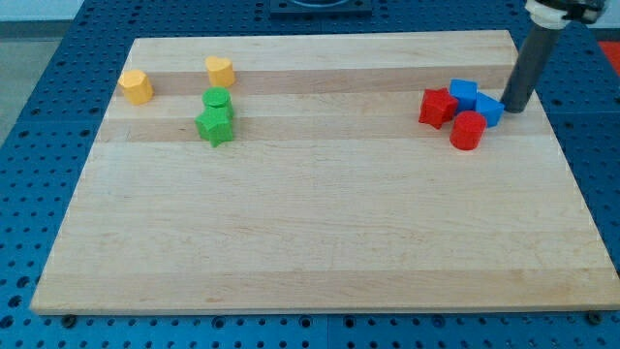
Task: Place the blue cube beside the green blocks
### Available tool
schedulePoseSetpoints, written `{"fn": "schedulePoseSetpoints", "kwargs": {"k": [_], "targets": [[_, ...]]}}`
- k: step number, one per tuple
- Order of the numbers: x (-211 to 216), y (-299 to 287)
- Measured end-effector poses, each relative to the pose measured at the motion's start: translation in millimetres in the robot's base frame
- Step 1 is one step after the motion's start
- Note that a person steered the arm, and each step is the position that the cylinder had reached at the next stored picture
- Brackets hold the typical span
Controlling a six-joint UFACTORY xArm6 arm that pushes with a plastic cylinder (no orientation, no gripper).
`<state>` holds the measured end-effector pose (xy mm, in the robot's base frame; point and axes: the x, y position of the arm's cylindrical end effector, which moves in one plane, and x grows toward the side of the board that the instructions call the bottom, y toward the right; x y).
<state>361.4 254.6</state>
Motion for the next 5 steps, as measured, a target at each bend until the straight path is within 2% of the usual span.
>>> {"fn": "schedulePoseSetpoints", "kwargs": {"k": [2,5], "targets": [[10,0],[5,-31]]}}
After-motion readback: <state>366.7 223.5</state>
